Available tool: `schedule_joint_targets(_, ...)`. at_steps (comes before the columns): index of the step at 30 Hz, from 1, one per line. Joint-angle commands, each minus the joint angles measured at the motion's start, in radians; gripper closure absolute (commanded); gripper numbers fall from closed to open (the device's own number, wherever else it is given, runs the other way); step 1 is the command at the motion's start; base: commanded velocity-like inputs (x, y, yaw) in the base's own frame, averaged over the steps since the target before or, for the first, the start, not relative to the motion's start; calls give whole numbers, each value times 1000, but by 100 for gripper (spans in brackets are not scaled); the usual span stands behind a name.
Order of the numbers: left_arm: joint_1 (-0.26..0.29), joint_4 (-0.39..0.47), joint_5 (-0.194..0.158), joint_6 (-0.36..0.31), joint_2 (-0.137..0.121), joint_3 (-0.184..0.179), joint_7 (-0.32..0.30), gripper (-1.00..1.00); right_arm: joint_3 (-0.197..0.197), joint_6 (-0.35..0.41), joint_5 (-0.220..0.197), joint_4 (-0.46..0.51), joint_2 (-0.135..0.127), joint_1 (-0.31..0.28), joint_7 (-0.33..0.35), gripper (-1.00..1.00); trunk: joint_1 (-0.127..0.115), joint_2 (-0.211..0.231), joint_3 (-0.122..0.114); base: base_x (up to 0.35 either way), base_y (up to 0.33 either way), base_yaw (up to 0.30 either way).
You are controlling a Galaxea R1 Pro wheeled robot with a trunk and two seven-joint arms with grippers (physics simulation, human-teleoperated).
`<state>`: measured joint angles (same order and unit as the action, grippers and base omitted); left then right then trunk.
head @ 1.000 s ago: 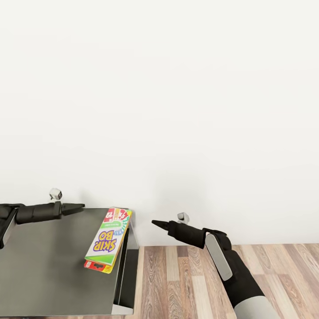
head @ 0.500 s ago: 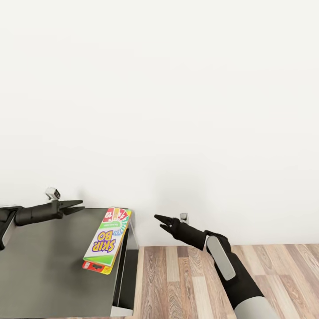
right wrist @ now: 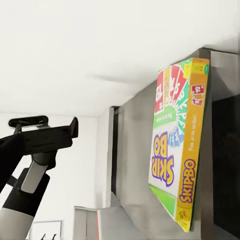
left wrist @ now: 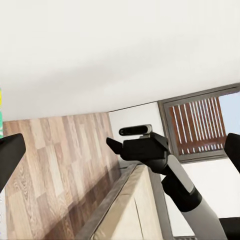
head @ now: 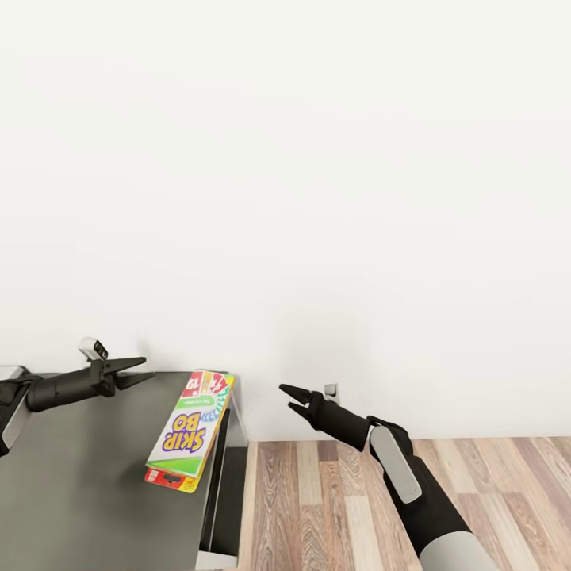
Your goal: Put all the toys in the child's room - the three board games (two on the bed and one on the table), the two jigsaw puzzles on the table, and the tennis ball on the table - inside the toy box on the table in the child's room.
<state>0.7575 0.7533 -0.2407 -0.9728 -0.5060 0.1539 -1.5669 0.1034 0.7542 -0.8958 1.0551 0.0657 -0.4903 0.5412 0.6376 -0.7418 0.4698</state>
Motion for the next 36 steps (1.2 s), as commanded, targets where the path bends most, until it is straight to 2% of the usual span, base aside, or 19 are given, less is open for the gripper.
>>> schedule_joint_targets(1, 0, 1, -1, -11, 1, 0, -4, -100, -4, 4, -3, 0, 1, -1, 0, -100, 4, -8, 4, 0, 0, 46)
schedule_joint_targets(10, -3, 3, -3, -12, 6, 1, -4, -100, -32, -1, -2, -1, 5, 0, 0, -100, 39, -71, 27, 0, 0, 195)
schedule_joint_targets(19, -3, 4, -3, -12, 6, 1, -4, -100, -37, -1, -2, -3, 4, 1, 1, -100, 73, -134, 49, 0, 0, 227)
schedule_joint_targets(28, -5, 37, -3, -13, 2, 0, -4, -100, -38, 0, -3, -12, -1, 1, 0, -100, 108, -197, 77, 0, 0, 39)
schedule_joint_targets(31, -7, 55, -3, -14, 3, -1, -4, -100, -62, 0, -3, -36, 0, 1, 4, -100, 119, -218, 86, 0, 0, 2)
schedule_joint_targets(36, -27, 112, -4, -17, 4, -2, -4, -100, -74, 0, -2, -45, 2, 1, 8, -100, 138, -253, 102, 0, 0, 0)
